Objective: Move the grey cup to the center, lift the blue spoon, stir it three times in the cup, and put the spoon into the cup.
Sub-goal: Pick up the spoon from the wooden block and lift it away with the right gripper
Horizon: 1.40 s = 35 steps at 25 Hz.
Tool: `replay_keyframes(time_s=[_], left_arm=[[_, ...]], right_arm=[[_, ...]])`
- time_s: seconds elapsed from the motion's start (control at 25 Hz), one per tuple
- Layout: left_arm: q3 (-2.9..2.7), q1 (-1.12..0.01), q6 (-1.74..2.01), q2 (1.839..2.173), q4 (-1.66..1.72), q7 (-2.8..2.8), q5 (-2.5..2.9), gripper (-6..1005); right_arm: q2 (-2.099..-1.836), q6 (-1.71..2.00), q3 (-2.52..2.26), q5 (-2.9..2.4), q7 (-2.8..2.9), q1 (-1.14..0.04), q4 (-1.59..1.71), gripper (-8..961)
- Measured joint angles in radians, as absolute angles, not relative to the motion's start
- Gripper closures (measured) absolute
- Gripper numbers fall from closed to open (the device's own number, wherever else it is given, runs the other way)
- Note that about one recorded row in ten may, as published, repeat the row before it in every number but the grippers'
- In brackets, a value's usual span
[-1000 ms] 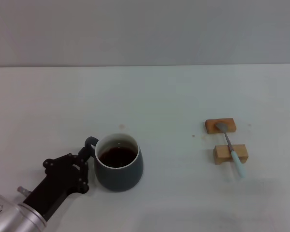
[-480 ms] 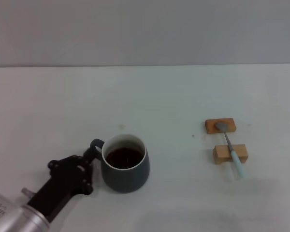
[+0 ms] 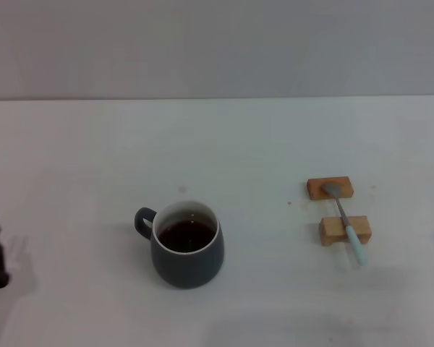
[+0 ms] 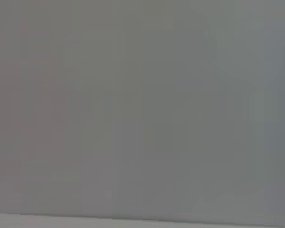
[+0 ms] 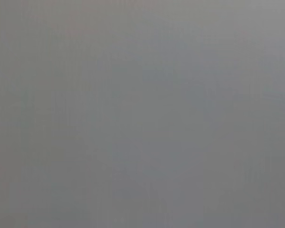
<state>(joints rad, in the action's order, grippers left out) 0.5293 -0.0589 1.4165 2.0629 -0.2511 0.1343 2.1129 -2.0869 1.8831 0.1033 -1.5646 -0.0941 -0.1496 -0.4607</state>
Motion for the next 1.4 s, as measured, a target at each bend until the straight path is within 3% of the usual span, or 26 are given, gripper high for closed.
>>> replay_keyframes(time_s=[0.12, 0.24, 0.48, 1.12, 1.4], left_arm=[[0.548, -0.03, 1.432, 2.063, -0.247, 0.14, 2.111, 982], [0.549, -0.014, 1.439, 2.064, -0.243, 0.14, 2.111, 784], [0.547, -0.015, 1.441, 2.065, -0.231, 0.134, 2.111, 556], [0.59, -0.005, 1.454, 2.065, -0.218, 0.133, 2.107, 142], [0.591, 0.005, 1.455, 2.063, -0.216, 0.137, 2.108, 140]], right_arm=[[-2.088, 1.865, 0.085, -1.565, -0.093, -0.157, -0.468, 186], [-2.089, 1.835, 0.068, -1.565, -0.096, -0.167, -0.488, 186], [-2.089, 1.769, 0.025, -1.565, -0.099, -0.19, -0.492, 186], [-2.089, 1.714, -0.053, -1.565, -0.101, -0.184, -0.493, 186], [-2.087, 1.664, -0.073, -1.565, -0.097, -0.164, -0.486, 187]])
